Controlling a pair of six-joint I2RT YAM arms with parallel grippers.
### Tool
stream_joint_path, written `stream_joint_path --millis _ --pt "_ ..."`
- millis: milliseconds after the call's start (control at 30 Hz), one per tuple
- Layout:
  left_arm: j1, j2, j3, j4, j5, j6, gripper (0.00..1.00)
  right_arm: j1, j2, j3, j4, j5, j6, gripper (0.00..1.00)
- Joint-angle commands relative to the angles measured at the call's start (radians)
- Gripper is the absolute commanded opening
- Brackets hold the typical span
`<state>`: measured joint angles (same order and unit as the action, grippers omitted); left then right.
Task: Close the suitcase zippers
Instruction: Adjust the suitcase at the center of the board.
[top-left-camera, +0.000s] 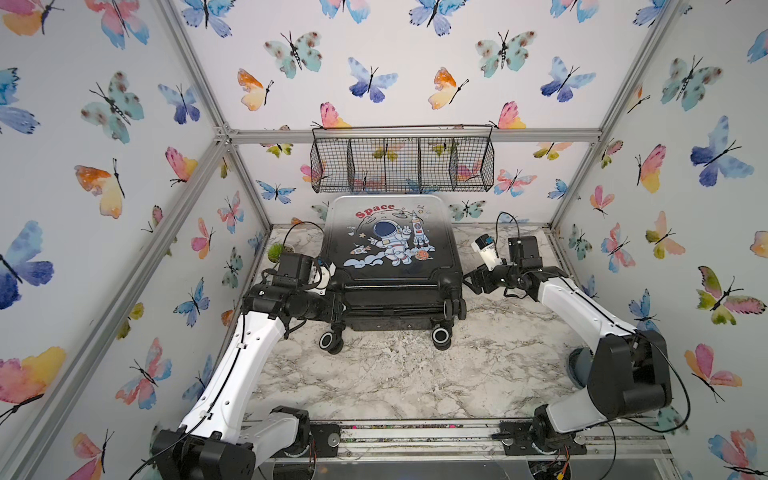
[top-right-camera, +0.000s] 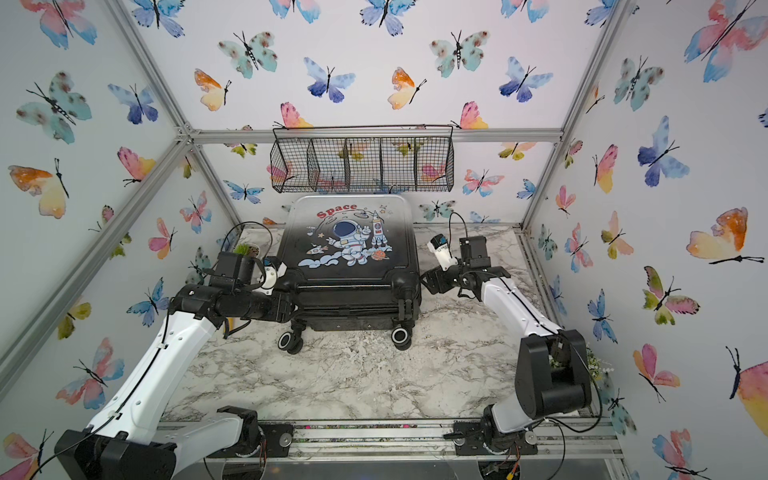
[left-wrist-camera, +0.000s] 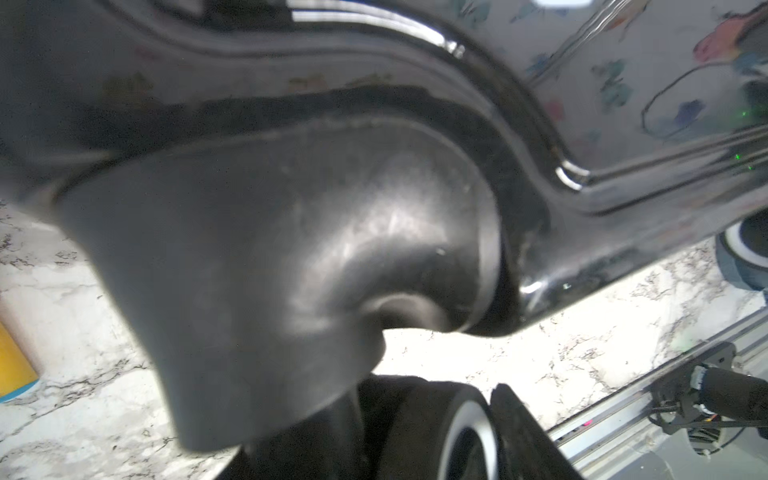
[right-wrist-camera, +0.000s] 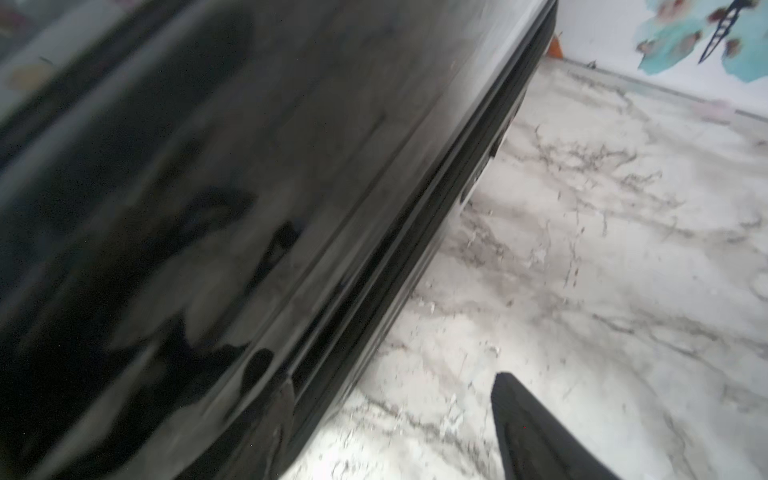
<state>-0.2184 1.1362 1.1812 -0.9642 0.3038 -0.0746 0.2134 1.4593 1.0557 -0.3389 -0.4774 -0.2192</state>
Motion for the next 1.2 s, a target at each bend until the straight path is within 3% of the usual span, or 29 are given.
stream_joint_path --millis 0,233,400,600,833,967,1167 --pt "-0.012 -0.024 0.105 0.088 0.076 -0.031 0.2 -0.012 -0.13 -0.095 -0.072 -0.062 -0.074 0.78" --pt "-0.015 0.02 0.152 0.036 0.095 -0.057 0.2 -0.013 -0.342 -0.345 0.054 -0.22 -0.162 0.79" --pt "-0.016 0.032 0.198 0.018 0.098 -0.064 0.19 -0.015 -0.243 -0.406 0.17 -0.317 -0.112 0.77" --pt "-0.016 0.048 0.237 -0.01 0.103 -0.057 0.17 -0.021 -0.133 -0.474 0.426 -0.565 0.024 0.74" --pt "-0.016 0.058 0.249 -0.031 0.089 -0.043 0.17 -0.032 -0.048 -0.481 0.583 -0.638 0.141 0.71" --pt "-0.016 0.063 0.264 -0.043 0.077 -0.037 0.17 -0.035 0.002 -0.482 0.682 -0.684 0.234 0.65" --pt "-0.016 0.064 0.262 -0.046 0.078 -0.036 0.17 -0.035 0.062 -0.496 0.864 -0.741 0.38 0.46"
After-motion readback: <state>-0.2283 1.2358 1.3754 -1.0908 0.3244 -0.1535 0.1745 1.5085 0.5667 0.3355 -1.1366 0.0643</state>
